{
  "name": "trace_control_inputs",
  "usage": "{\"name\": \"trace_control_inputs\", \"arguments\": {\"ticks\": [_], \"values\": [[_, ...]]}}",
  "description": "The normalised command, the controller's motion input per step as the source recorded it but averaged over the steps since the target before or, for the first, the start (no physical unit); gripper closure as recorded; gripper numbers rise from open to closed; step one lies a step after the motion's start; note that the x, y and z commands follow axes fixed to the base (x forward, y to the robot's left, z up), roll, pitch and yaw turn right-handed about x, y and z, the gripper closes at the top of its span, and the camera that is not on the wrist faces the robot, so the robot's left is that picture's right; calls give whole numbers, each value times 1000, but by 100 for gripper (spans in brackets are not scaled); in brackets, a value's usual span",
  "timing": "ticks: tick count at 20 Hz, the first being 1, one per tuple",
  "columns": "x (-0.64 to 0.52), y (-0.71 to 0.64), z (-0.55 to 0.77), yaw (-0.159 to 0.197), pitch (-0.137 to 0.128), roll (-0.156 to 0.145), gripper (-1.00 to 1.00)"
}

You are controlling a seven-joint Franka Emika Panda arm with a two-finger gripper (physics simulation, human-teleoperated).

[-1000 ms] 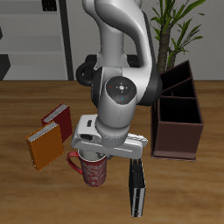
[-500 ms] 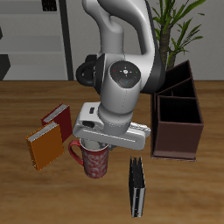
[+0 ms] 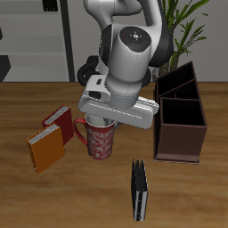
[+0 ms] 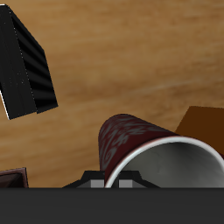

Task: Place the red mug into the left desk caddy's left compartment

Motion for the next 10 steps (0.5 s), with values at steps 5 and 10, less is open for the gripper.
{"name": "trace_control_inputs", "arguments": {"ticks": [5, 10], "values": [[-336, 124, 294, -28, -10, -33, 100], [-422, 416, 324, 23, -52, 54, 100]]}}
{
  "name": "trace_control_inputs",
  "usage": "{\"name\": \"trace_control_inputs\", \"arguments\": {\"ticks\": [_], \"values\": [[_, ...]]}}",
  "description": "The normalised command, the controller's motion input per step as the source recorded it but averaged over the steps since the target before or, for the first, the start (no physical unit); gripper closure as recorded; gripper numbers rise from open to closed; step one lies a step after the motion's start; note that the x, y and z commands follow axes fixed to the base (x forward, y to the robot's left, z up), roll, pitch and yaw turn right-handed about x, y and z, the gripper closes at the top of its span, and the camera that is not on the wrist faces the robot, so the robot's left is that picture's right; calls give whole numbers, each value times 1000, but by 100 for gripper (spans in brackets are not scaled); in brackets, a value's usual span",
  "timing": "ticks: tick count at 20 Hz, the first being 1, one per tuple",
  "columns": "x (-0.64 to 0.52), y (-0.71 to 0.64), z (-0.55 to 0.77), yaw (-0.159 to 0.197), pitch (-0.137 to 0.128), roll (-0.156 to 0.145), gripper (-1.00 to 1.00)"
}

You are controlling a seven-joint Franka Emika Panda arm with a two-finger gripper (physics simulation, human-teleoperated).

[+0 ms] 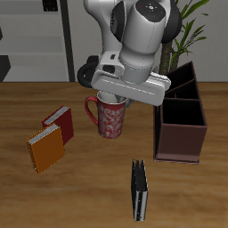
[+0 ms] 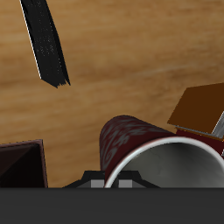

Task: Place the red mug into the left desk caddy's left compartment

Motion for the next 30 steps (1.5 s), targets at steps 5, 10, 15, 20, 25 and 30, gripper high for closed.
{"name": "trace_control_inputs", "arguments": {"ticks": [5, 10, 15, 20, 25, 30], "values": [[-468, 413, 344, -6, -9, 27, 100], [-494, 269, 303, -4, -19, 2, 100], [-385, 96, 199, 11, -20, -18, 100], [-524, 136, 210, 4, -28, -27, 100], [-431, 210, 15, 6, 7, -12, 100], [-356, 390, -176, 23, 15, 47, 100]]}}
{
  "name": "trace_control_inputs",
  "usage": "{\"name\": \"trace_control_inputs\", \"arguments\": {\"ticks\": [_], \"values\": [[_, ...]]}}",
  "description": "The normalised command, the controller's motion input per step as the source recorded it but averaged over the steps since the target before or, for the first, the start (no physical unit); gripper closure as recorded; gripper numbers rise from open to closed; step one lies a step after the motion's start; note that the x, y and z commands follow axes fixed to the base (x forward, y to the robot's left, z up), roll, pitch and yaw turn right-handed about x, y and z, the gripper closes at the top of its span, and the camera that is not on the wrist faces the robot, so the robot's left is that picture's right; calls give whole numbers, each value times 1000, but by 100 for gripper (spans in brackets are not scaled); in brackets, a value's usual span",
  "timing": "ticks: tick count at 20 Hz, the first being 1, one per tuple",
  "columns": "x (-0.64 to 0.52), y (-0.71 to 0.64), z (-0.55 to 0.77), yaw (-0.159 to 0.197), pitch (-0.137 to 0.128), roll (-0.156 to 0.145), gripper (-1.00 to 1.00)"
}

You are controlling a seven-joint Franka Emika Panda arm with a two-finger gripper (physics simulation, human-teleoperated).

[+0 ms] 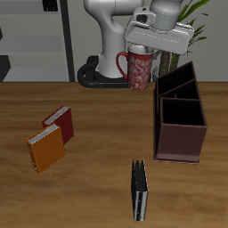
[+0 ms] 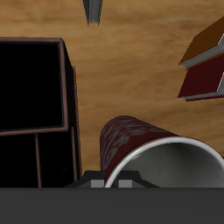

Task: Place the red mug into the left desk caddy's left compartment

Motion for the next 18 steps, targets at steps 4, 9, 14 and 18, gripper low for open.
{"name": "trace_control_inputs", "arguments": {"ticks": [4, 9, 14, 18], "values": [[-331, 363, -109, 35, -7, 22, 100], [-273, 249, -66, 42, -2, 34, 100], [-366, 202, -59, 14, -11, 4, 100], [-375, 134, -85, -5, -1, -10, 100]]}}
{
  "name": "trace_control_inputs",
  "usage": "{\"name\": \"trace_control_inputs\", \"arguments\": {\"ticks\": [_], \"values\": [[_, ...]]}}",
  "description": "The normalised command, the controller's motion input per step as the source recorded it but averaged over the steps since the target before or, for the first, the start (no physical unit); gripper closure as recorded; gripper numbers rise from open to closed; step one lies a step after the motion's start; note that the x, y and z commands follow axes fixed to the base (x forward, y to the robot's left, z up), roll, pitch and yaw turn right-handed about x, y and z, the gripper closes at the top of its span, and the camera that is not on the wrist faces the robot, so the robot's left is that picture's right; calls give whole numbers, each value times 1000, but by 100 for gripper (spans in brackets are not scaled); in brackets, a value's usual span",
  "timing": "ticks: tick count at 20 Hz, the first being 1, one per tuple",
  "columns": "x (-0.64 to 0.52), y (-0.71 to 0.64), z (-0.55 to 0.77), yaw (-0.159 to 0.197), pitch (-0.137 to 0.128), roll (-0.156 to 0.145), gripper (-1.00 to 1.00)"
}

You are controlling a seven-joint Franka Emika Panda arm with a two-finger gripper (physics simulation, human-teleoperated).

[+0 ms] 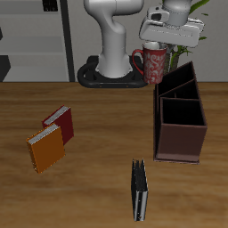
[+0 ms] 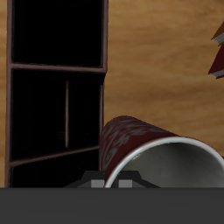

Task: Place the red mug into the left desk caddy's left compartment

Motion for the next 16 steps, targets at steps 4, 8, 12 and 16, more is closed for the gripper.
{"name": "trace_control_inputs", "arguments": {"ticks": [4, 8, 12, 16], "values": [[-343, 101, -99, -30, -8, -8, 100], [-276, 159, -95, 5, -14, 14, 100], [-408, 335, -184, 34, -2, 56, 100], [-384, 312, -179, 14, -11, 45, 100]]}}
